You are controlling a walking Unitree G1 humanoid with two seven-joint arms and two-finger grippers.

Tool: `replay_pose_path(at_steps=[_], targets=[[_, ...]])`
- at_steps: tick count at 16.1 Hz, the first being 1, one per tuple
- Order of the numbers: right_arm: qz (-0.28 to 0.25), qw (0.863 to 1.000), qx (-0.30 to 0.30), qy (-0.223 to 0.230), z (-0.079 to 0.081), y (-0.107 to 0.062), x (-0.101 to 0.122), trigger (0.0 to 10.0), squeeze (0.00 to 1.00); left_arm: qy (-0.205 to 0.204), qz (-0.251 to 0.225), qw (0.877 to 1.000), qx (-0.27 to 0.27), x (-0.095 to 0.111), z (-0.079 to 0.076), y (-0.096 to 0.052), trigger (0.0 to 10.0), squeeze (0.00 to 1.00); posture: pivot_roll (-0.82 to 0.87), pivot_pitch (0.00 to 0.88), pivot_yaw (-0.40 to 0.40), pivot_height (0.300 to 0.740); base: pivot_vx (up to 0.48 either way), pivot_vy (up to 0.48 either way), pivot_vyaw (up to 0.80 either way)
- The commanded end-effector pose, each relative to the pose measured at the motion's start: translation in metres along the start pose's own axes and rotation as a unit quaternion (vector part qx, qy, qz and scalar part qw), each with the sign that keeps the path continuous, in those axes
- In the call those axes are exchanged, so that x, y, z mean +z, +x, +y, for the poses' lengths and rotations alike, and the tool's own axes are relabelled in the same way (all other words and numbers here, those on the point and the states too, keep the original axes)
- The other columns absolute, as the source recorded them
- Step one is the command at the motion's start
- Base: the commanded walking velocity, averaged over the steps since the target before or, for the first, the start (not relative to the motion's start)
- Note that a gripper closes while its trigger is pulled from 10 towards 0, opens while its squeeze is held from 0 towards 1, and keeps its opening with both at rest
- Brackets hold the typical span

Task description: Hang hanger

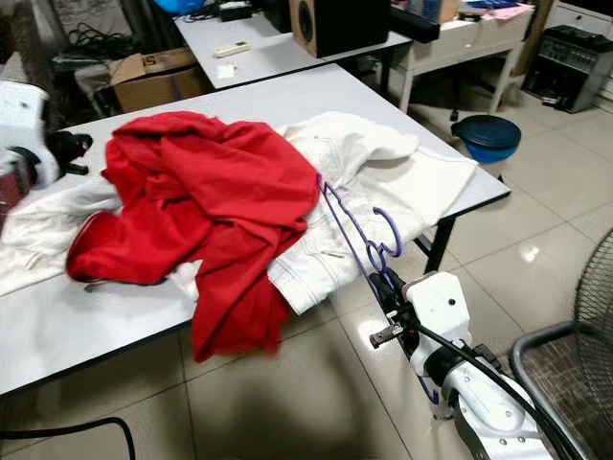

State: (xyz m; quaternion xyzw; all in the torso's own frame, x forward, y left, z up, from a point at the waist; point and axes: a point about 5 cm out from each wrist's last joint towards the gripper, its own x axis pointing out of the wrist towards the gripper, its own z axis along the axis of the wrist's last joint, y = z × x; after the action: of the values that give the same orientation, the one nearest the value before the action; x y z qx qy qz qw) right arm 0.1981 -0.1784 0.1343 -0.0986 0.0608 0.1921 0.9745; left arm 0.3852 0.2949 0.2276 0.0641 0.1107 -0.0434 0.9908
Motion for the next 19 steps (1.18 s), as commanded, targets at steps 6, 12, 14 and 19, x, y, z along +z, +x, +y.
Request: replay_pose_path(at_steps=[6, 12, 14, 19], targets=[[-0.011, 1.000, 0.004, -0.008, -0.002, 0.001, 0.004, 10.0, 0.00, 0.031, -0.078, 0.946, -0.313, 0.008, -0.074, -0.007, 10.0, 1.00, -0.13, 0.000, 0.145, 0.740, 0.000, 0.000, 0.00], [-0.002, 1.000, -0.007, -0.012, -0.007, -0.006, 0.003, 10.0, 0.00, 0.150, -0.022, 0.872, -0.465, -0.041, -0.157, -0.026, 10.0, 0.00, -0.15, 0.000, 0.145, 0.740, 0.000, 0.000, 0.00], [-0.002, 1.000, -0.006, -0.013, -0.007, -0.006, 0.003, 10.0, 0.00, 0.161, -0.011, 0.870, -0.465, -0.052, -0.169, -0.028, 10.0, 0.00, -0.15, 0.000, 0.146, 0.740, 0.000, 0.000, 0.00], [-0.002, 1.000, -0.009, -0.013, -0.007, -0.007, 0.004, 10.0, 0.00, 0.217, -0.006, 0.900, -0.377, -0.061, -0.171, -0.014, 0.0, 0.00, -0.16, 0.000, 0.155, 0.740, 0.000, 0.000, 0.00]])
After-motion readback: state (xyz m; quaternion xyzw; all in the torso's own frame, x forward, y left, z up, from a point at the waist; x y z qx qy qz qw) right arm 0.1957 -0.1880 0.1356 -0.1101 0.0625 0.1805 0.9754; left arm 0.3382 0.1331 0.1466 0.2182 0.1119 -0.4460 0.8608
